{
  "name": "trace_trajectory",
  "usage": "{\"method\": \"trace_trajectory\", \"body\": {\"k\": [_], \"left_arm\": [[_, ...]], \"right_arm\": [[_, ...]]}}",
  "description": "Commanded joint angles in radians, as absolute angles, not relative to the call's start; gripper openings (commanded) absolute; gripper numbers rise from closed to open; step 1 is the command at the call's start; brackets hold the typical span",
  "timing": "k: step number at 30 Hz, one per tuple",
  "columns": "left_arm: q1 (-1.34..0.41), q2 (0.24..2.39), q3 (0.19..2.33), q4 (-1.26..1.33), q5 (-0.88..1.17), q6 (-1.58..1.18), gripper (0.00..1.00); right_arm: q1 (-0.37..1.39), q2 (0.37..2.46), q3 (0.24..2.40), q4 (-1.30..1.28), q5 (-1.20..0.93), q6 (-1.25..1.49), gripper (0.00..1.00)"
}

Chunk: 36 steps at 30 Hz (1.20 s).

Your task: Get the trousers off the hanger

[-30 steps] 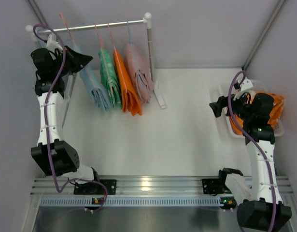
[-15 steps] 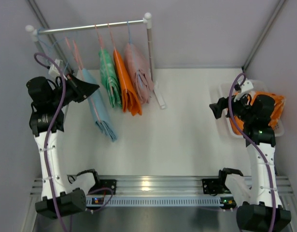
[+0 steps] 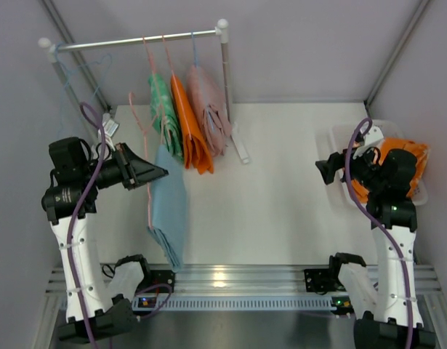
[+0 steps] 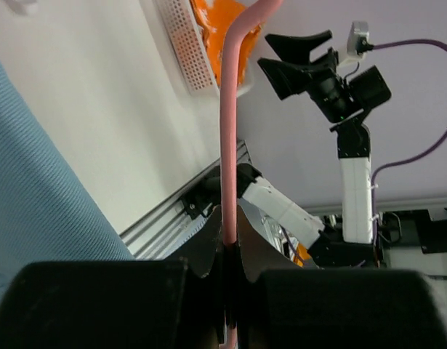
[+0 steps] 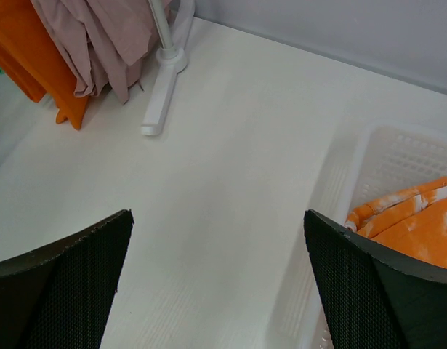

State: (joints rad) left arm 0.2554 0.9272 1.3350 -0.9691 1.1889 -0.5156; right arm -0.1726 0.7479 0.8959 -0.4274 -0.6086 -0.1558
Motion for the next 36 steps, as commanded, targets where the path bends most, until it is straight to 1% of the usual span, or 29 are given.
{"method": "trace_trajectory", "body": {"k": [1, 7, 11, 12, 14, 15, 16, 19, 22, 28, 32, 36], "left_arm": [[0.258, 0.873, 1.405, -0.989, 1.419, -0.427, 0.00], [0.258, 0.781, 1.396, -0.948, 1.522, -0.442, 0.00], [0.256, 0.701, 1.384, -0.940, 1.517, -0.463, 0.00], [0.256, 0.684, 1.382, -0.899, 1.516, -0.472, 0.00], [0.256, 0.645, 1.313, -0.768, 1.523, -0.645, 0.00], [0.256, 0.635, 1.275, -0.601, 1.538, -0.814, 0.00], [0.258, 0.632, 1.228, -0.565, 1.543, -0.848, 0.00], [0.256, 0.646, 1.215, -0.609, 1.559, -0.792, 0.00], [0.258, 0.663, 1.178, -0.548, 1.575, -0.842, 0.00], [0.256, 0.725, 1.196, -0.531, 1.630, -0.830, 0.00], [0.256, 0.726, 1.262, -0.687, 1.670, -0.674, 0.00], [0.227, 0.724, 1.302, -0.695, 1.672, -0.649, 0.00]], "right_arm": [[-0.160, 0.727, 0.888, -0.468, -0.630, -0.170, 1.00], [-0.160, 0.721, 0.884, -0.477, -0.626, -0.164, 0.99], [-0.160, 0.715, 0.888, -0.489, -0.621, -0.164, 0.99], [-0.160, 0.710, 0.887, -0.492, -0.620, -0.170, 0.99], [-0.160, 0.709, 0.888, -0.497, -0.615, -0.170, 0.99], [-0.160, 0.707, 0.888, -0.499, -0.615, -0.172, 0.99], [-0.160, 0.709, 0.888, -0.499, -0.615, -0.170, 1.00], [-0.160, 0.710, 0.890, -0.494, -0.618, -0.161, 0.99], [-0.160, 0.712, 0.890, -0.497, -0.618, -0.160, 1.00], [-0.160, 0.716, 0.867, -0.486, -0.614, -0.163, 0.99], [-0.160, 0.735, 0.854, -0.471, -0.609, -0.150, 0.99], [-0.160, 0.741, 0.850, -0.459, -0.611, -0.146, 0.99]]}}
